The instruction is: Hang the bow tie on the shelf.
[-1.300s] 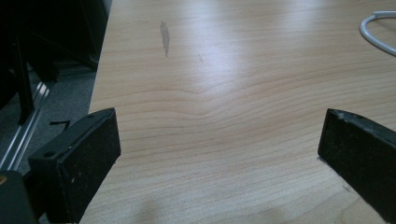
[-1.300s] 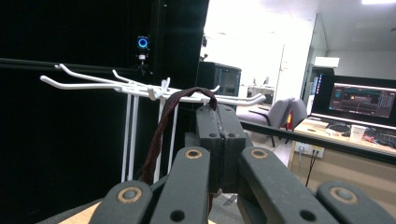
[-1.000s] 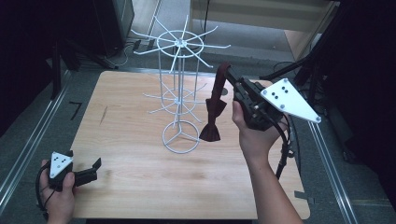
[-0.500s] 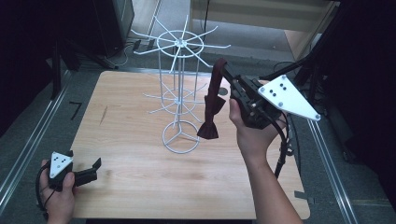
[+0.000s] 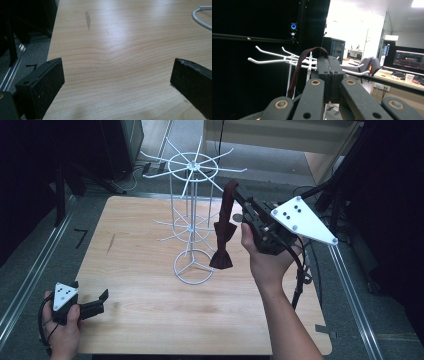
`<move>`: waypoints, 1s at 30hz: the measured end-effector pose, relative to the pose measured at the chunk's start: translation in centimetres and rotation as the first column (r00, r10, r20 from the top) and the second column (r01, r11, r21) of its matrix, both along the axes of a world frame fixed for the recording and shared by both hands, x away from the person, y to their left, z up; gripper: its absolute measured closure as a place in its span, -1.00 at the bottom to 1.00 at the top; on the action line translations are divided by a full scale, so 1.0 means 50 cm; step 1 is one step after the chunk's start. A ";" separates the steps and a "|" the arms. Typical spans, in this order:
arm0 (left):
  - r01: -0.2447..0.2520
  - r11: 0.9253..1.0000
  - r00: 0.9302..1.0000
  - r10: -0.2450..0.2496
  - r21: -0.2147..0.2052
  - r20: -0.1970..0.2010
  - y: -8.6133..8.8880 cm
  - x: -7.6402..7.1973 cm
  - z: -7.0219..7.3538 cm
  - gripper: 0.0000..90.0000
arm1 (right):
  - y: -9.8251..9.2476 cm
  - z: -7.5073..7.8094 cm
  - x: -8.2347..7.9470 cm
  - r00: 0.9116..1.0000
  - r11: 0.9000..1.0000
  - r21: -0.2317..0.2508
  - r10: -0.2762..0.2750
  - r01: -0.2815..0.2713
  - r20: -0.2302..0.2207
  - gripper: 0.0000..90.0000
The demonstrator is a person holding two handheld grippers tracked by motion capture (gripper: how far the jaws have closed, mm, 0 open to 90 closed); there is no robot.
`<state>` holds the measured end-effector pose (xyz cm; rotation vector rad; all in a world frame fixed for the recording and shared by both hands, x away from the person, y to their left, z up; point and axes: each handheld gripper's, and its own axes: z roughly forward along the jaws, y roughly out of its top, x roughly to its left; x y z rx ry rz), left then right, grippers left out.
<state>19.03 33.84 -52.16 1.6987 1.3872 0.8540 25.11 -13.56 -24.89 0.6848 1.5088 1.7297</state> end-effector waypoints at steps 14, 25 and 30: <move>-0.001 1.000 1.000 0.001 -0.002 0.000 0.001 0.000 0.000 -1.00 | 0.015 -0.009 0.026 0.999 1.000 -0.022 -0.010 0.009 -0.035 1.00; -0.002 1.000 1.000 0.002 -0.003 0.003 0.002 0.000 0.000 -1.00 | 0.031 -0.020 0.047 0.998 1.000 -0.029 -0.012 0.011 -0.059 1.00; -0.003 1.000 1.000 0.003 -0.006 0.003 0.002 0.000 0.000 -1.00 | 0.039 -0.023 0.055 0.998 0.999 -0.031 -0.011 0.009 -0.067 1.00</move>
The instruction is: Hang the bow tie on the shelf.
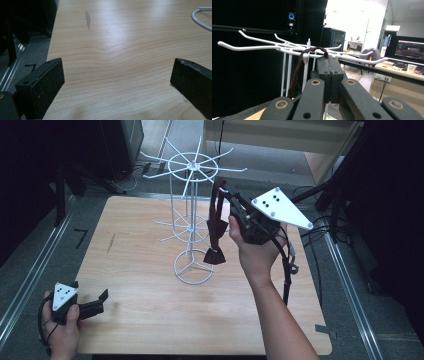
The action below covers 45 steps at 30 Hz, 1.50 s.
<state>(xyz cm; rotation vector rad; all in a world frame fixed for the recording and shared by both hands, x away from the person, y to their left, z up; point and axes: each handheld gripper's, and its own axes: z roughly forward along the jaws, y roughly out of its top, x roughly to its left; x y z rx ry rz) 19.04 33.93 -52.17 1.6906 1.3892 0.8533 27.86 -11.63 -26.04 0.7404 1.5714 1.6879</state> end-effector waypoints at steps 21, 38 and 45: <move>0.002 1.000 1.000 -0.002 -0.006 0.001 0.001 0.000 0.000 -1.00 | 0.028 -0.022 0.032 0.999 1.000 -0.005 0.017 -0.017 -0.045 1.00; 0.002 1.000 1.000 -0.002 -0.003 0.001 0.001 0.000 0.000 -1.00 | -0.018 -0.048 0.030 1.000 0.999 0.043 0.001 -0.002 0.021 -0.18; 0.000 1.000 1.000 0.000 0.001 0.000 0.000 0.000 0.000 -1.00 | -0.051 -0.067 0.027 0.999 0.998 0.062 0.004 -0.002 -0.035 -0.55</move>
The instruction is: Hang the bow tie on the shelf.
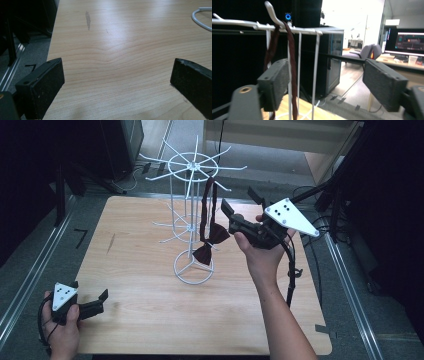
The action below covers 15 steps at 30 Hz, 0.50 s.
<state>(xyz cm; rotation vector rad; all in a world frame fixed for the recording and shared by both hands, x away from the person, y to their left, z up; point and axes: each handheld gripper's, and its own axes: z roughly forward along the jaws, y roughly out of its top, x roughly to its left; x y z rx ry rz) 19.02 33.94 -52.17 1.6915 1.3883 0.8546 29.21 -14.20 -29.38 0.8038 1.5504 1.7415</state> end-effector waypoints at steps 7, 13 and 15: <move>-0.001 1.000 1.000 0.001 0.002 -0.001 0.000 0.000 0.000 -1.00 | -0.033 -0.026 -0.004 0.999 1.000 0.010 -0.018 0.019 -0.046 -0.84; 0.000 1.000 1.000 0.000 0.002 0.001 -0.001 0.000 0.000 -1.00 | -0.056 -0.050 -0.008 0.998 1.000 -0.016 -0.003 0.002 -0.056 -1.00; -0.002 1.000 1.000 0.002 0.002 0.000 -0.001 0.000 0.000 -1.00 | -0.061 -0.058 -0.012 0.998 0.999 -0.032 -0.033 0.031 -0.051 -1.00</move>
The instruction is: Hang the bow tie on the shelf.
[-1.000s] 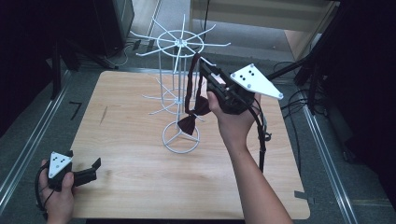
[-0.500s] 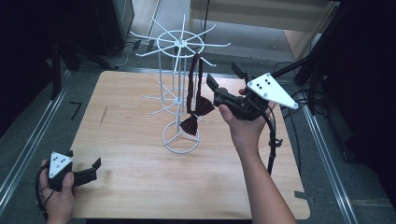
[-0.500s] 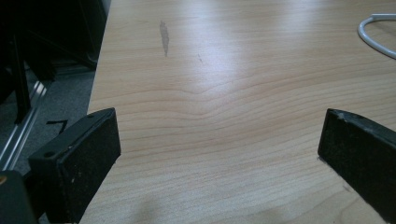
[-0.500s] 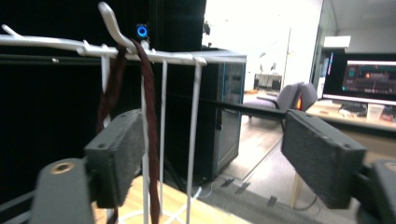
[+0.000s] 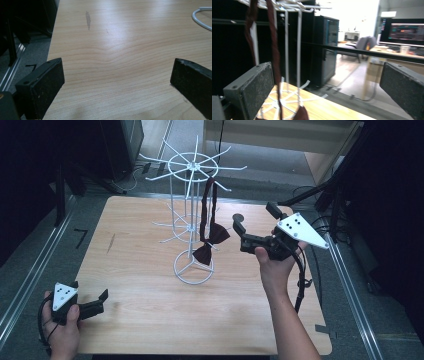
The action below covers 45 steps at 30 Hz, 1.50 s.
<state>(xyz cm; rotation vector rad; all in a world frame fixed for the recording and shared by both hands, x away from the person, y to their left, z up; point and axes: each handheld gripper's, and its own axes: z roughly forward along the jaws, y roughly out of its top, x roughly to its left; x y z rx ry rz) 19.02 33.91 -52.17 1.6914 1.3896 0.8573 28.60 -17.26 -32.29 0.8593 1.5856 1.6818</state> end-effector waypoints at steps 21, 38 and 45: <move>-0.003 1.000 1.000 0.003 0.001 0.000 0.000 0.000 0.000 -1.00 | -0.097 -0.107 -0.009 0.992 0.996 -0.025 -0.084 0.082 -0.093 -1.00; 0.001 1.000 1.000 -0.001 0.005 0.002 -0.001 -0.001 0.000 -1.00 | -0.177 -0.211 -0.027 0.970 0.984 -0.054 -0.175 0.168 -0.169 -1.00; 0.000 1.000 1.000 0.000 0.009 0.005 -0.001 -0.001 0.000 -1.00 | -0.205 -0.252 -0.039 0.957 0.979 -0.060 -0.205 0.197 -0.203 -1.00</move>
